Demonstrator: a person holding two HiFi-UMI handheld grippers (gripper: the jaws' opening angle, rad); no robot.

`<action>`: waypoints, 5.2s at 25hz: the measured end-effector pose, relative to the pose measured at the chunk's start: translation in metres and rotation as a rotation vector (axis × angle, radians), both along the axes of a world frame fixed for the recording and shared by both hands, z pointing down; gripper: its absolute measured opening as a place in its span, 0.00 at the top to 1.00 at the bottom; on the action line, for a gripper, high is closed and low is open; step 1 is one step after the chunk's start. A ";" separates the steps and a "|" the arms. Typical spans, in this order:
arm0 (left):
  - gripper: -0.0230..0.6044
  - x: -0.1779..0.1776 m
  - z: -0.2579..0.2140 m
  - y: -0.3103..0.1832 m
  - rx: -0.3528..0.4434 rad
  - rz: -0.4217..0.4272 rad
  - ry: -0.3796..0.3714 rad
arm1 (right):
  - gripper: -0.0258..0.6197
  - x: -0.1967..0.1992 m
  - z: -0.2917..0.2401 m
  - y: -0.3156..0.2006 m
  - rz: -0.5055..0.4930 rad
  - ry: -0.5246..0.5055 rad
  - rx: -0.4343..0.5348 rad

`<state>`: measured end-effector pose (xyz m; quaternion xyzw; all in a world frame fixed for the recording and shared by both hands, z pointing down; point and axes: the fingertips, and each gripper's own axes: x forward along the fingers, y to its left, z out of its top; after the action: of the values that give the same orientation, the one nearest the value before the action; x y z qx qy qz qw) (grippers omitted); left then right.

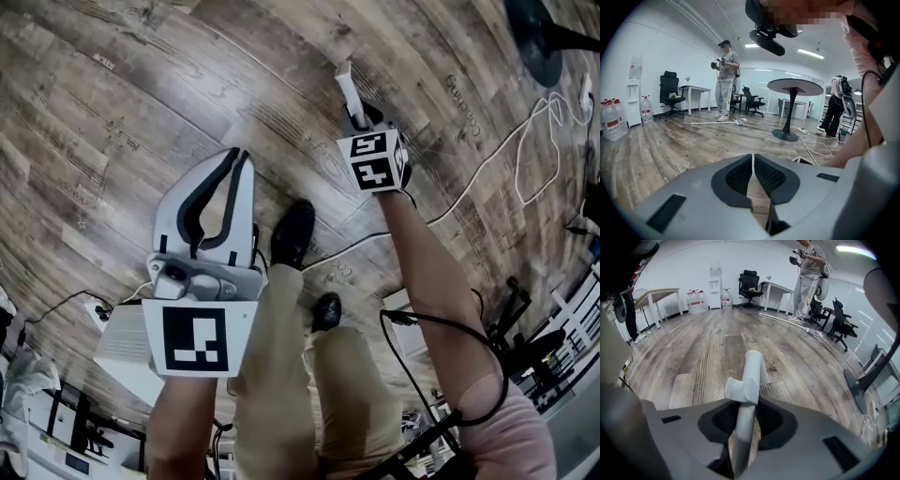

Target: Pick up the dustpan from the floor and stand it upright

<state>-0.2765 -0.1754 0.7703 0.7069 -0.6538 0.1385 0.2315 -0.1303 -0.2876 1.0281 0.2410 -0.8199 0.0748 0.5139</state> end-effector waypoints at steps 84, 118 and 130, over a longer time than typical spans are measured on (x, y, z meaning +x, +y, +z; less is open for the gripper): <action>0.93 0.405 -0.574 0.207 0.372 0.638 -0.160 | 0.62 0.466 -0.613 0.318 0.577 -0.205 0.311; 0.93 0.399 -0.731 0.266 0.708 0.646 -0.063 | 0.96 0.380 -0.926 0.407 0.714 -0.573 0.898; 0.93 0.403 -0.728 0.272 0.716 0.642 -0.072 | 0.96 0.385 -0.932 0.408 0.680 -0.631 0.890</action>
<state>0.1270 0.0968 0.0421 0.9031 -0.4166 -0.0062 -0.1037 0.2548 0.1203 0.0958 0.6443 -0.7619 -0.0465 0.0464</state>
